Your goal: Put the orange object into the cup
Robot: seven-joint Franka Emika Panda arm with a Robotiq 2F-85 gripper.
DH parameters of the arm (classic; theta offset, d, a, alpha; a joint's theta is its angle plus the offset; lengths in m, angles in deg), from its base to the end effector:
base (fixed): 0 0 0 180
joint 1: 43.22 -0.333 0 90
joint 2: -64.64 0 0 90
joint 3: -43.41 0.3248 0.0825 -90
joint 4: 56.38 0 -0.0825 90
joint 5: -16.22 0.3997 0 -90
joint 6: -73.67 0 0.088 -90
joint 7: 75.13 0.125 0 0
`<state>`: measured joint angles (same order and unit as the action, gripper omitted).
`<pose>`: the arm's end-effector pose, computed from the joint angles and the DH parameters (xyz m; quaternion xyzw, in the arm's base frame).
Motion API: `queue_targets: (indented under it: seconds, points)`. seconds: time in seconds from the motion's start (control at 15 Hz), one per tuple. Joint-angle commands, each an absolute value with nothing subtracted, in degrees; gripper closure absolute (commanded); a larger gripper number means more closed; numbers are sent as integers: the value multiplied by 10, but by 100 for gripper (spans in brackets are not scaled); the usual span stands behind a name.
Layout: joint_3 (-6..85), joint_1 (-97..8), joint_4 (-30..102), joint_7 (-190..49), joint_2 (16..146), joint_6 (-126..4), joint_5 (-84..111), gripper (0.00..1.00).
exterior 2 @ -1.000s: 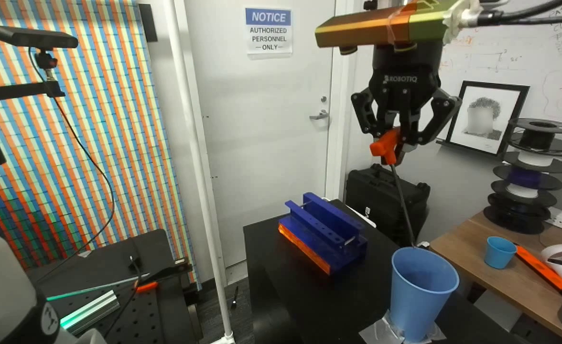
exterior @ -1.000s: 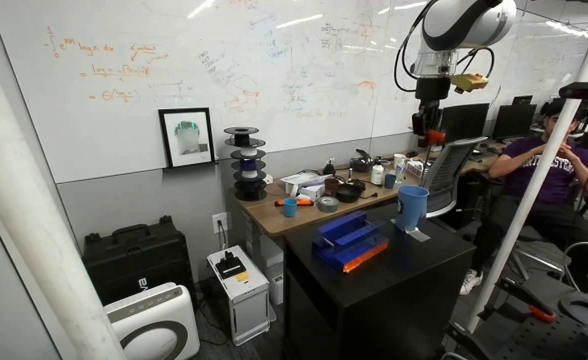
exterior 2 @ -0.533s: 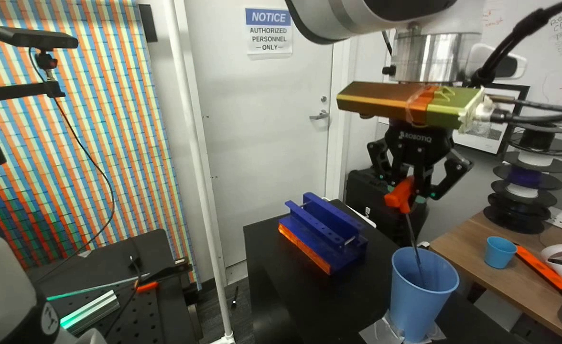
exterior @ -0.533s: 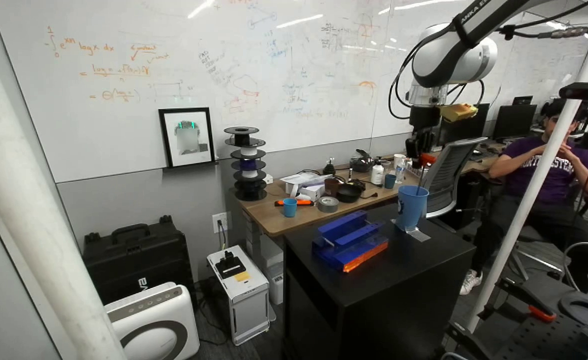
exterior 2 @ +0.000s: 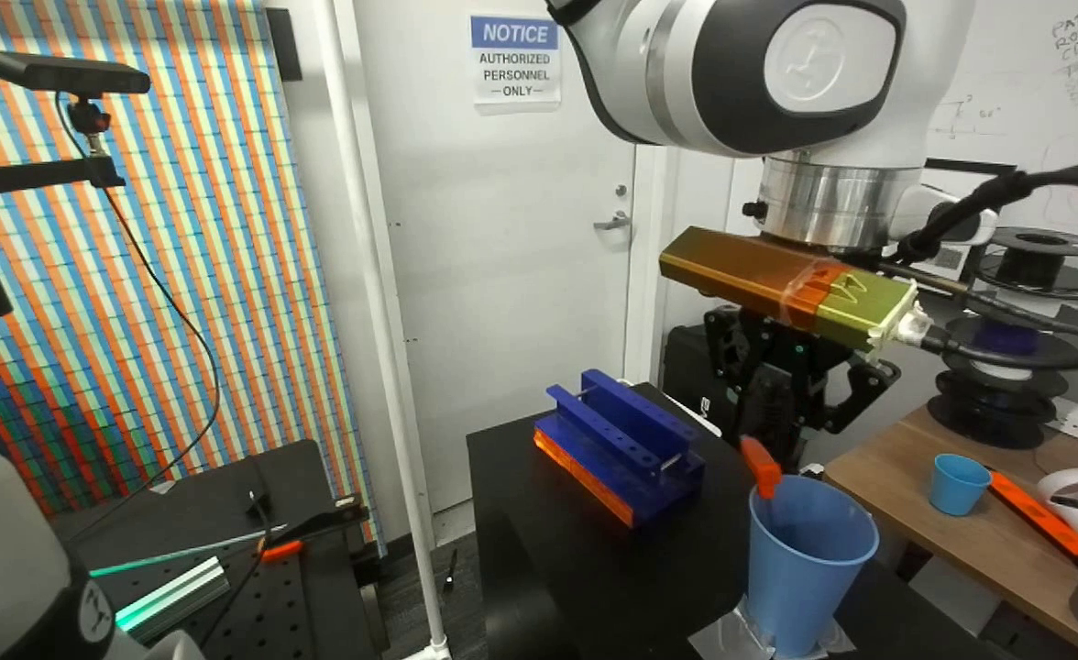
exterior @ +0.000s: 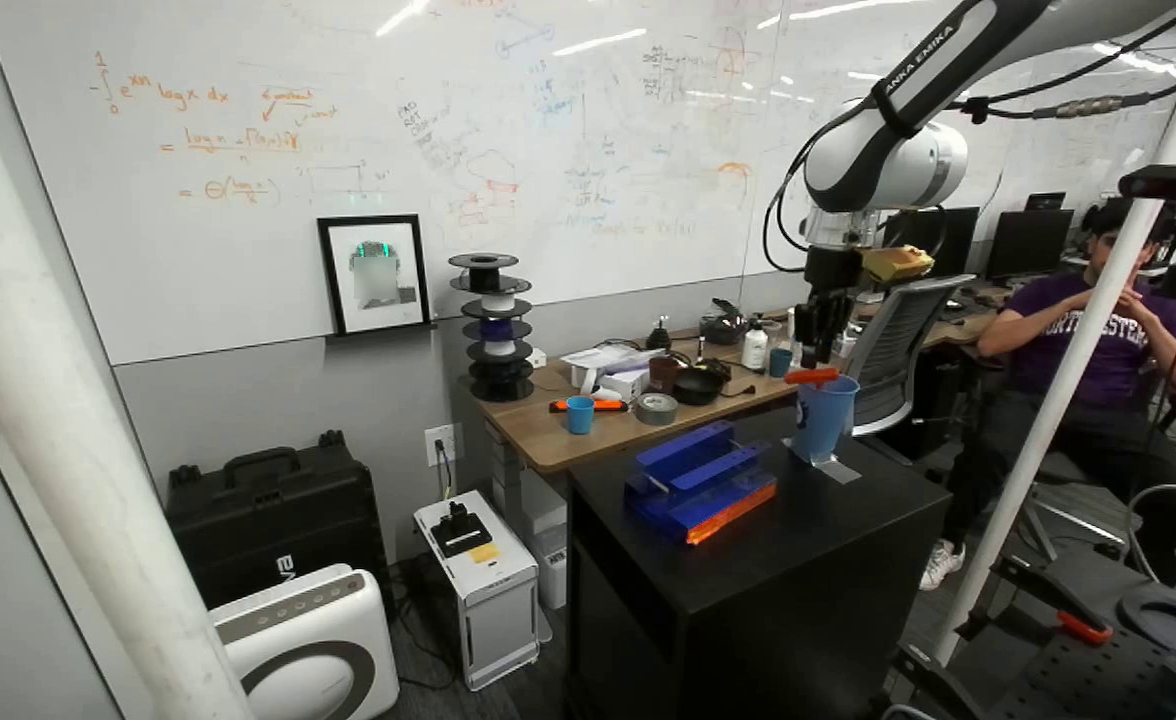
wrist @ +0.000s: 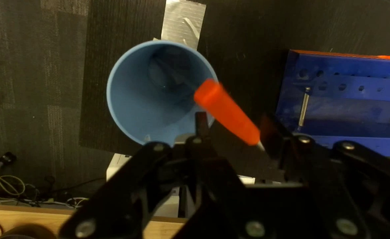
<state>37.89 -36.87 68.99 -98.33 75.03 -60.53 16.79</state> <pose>0.5503 -0.1154 0.2819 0.9953 0.0959 -0.0141 0.0010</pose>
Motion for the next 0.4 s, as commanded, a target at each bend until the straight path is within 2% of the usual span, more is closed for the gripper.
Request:
queue_targets:
  seconds: [0.0, 0.2, 0.33]
  points:
    - [391, -360, 715, -1014, 680, -591, 185, 23]
    - [390, -367, 756, -1050, 600, -576, 191, 1]
    - [386, -376, 802, -1068, 540, -590, 194, 0]
